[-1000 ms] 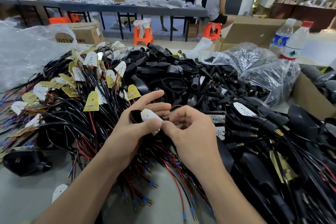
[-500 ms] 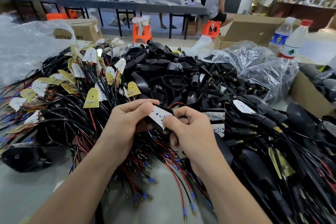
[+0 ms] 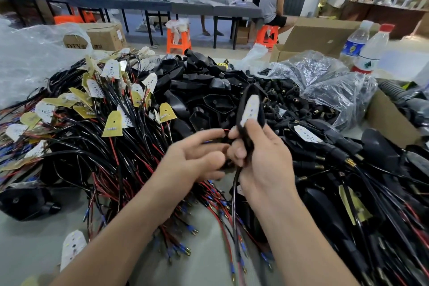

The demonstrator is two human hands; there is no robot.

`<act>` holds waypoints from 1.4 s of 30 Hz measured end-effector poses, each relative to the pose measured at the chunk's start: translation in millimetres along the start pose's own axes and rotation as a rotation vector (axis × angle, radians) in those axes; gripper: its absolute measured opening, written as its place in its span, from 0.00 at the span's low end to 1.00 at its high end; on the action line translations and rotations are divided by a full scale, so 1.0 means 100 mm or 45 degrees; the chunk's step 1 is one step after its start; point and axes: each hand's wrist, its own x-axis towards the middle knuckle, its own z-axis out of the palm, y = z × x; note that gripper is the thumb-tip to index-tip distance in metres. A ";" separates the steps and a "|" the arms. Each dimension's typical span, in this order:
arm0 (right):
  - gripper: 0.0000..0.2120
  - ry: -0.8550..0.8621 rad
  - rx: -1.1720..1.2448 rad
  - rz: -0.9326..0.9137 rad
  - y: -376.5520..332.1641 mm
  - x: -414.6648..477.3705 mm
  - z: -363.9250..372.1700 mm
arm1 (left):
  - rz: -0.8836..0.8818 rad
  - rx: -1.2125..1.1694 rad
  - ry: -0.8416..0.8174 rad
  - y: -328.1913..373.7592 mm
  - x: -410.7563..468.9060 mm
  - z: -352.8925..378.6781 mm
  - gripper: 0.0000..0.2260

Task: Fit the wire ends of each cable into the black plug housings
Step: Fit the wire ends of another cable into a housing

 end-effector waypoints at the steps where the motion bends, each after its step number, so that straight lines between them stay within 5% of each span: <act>1: 0.12 0.045 0.105 0.003 -0.02 0.02 -0.01 | -0.033 0.061 -0.080 -0.01 -0.02 0.07 0.23; 8: 0.03 0.202 0.415 -0.156 -0.33 0.16 -0.12 | -0.293 0.274 -0.502 0.04 -0.17 0.31 0.19; 14: 0.07 0.242 0.332 -0.179 -0.61 0.19 -0.33 | -0.258 0.240 -0.010 0.14 -0.06 0.00 0.09; 17: 0.06 0.201 0.122 -0.069 -0.52 0.15 -0.35 | -0.146 0.190 0.145 0.11 -0.02 -0.03 0.12; 22: 0.14 0.195 -0.232 -0.065 -0.36 0.13 -0.29 | 0.064 0.514 0.370 0.00 0.02 -0.01 0.13; 26: 0.15 -0.030 -0.704 -0.071 -0.32 0.03 -0.26 | 0.169 0.581 0.420 0.02 -0.01 -0.03 0.13; 28: 0.10 -0.070 -1.156 -0.259 -0.27 -0.02 -0.26 | 0.182 0.576 0.434 0.05 -0.02 -0.03 0.15; 30: 0.18 0.073 -1.551 -0.579 -0.22 -0.07 -0.25 | 0.196 0.551 0.467 0.08 -0.02 -0.04 0.16; 32: 0.15 0.125 -1.569 -0.874 -0.22 -0.16 -0.15 | 0.213 0.493 0.430 0.13 -0.02 -0.07 0.14; 34: 0.03 -0.048 -1.665 -1.042 -0.16 -0.25 -0.03 | 0.214 0.410 0.348 0.19 -0.03 -0.09 0.11; 35: 0.09 -0.116 -1.801 -1.110 -0.10 -0.27 0.02 | 0.207 0.392 0.330 0.21 -0.03 -0.12 0.11; 42: 0.07 -0.064 -2.136 -1.154 -0.04 -0.28 0.05 | 0.362 0.487 0.393 0.23 -0.03 -0.23 0.12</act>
